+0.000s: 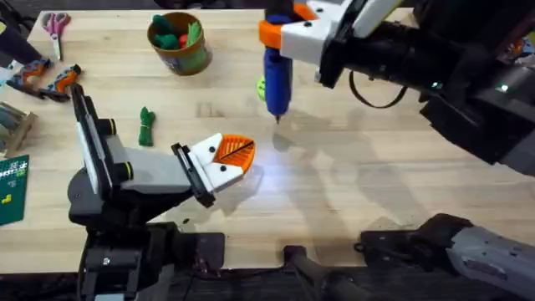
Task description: Pick up the gripper from the table and insert it into the empty holder that is missing its gripper. Then pick up a screw, insert it into the mounting hole, and use the screwdriver to tighten it. Finally, clean up the table by picking up the vegetable and placing it into the bucket.
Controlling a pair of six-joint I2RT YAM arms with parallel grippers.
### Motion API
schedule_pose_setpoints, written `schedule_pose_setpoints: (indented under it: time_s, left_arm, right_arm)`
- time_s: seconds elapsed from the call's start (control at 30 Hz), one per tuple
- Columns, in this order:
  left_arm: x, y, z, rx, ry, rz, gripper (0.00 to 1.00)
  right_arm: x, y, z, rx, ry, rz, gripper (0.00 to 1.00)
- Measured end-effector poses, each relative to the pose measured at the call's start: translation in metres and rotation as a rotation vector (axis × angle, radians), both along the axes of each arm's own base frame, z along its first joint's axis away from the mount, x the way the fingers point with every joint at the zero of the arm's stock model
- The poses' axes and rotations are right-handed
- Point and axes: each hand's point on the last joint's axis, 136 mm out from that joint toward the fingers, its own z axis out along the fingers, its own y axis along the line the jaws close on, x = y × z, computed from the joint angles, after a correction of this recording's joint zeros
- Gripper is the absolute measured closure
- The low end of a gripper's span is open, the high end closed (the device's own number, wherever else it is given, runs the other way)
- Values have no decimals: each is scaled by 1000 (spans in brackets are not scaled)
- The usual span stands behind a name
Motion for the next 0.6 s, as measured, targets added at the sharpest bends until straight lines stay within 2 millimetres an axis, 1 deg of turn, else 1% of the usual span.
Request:
schedule_pose_setpoints:
  time_s: [0.1, 0.23, 0.4, 0.43, 0.5, 0.6]
  left_arm:
    - [0, 0, 0, 0, 0, 0, 994]
    - [0, 0, 0, 0, 0, 0, 994]
    - [0, 0, 0, 0, 0, 0, 994]
    - [0, 0, 0, 0, 0, 0, 994]
    - [0, 0, 0, 0, 0, 0, 994]
    - [0, 0, 0, 0, 0, 0, 994]
  right_arm:
    - [-11, 9, 23, 43, -104, 70, 974]
    - [-26, 19, 41, 82, -193, 136, 974]
    - [-54, 39, 52, 114, -237, 235, 974]
    - [-73, 51, 54, 126, -245, 297, 974]
    - [-83, 57, 57, 135, -257, 331, 974]
    - [-93, 61, 63, 152, -287, 361, 974]
